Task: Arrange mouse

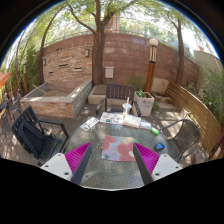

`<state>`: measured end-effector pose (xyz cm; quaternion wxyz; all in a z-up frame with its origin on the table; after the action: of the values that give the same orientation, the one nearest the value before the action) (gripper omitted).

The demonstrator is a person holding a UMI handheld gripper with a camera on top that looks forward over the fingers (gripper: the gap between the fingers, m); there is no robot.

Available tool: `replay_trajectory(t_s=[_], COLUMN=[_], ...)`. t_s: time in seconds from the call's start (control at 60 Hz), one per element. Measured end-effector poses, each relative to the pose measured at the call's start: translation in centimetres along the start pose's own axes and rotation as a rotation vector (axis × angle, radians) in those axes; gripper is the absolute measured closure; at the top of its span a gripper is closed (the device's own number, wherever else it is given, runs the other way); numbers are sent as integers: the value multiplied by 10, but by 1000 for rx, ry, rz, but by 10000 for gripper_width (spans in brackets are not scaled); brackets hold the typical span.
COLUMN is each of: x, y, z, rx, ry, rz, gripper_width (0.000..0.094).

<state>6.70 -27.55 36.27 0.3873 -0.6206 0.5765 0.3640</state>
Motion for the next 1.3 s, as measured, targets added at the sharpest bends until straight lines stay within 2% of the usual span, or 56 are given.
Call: replay_trajectory(t_s=[0.067, 0.267, 0.467, 0.683, 0.933, 1.3], x=[6, 66, 147, 209, 236, 208], y=[-5, -62, -162, -274, -326, -340], z=[2, 55, 108, 197, 299, 375], rx=[11, 29, 62, 132, 101, 114], ry=[15, 97, 156, 134, 160, 149], rz=[7, 24, 38, 67, 177, 216], gripper_width=[85, 84, 86, 85, 90, 102])
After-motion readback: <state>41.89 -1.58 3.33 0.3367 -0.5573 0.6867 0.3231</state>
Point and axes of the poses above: the point between the fingertips, and its own axes, seen from behind it with the camera up: y to the left, x down, z forward, the way the camera looks, the point moved 6 cm from there along -z, backward, against the way the camera looks, and after that the axes turned 8 degrees about -y, right-handed, at the moved point
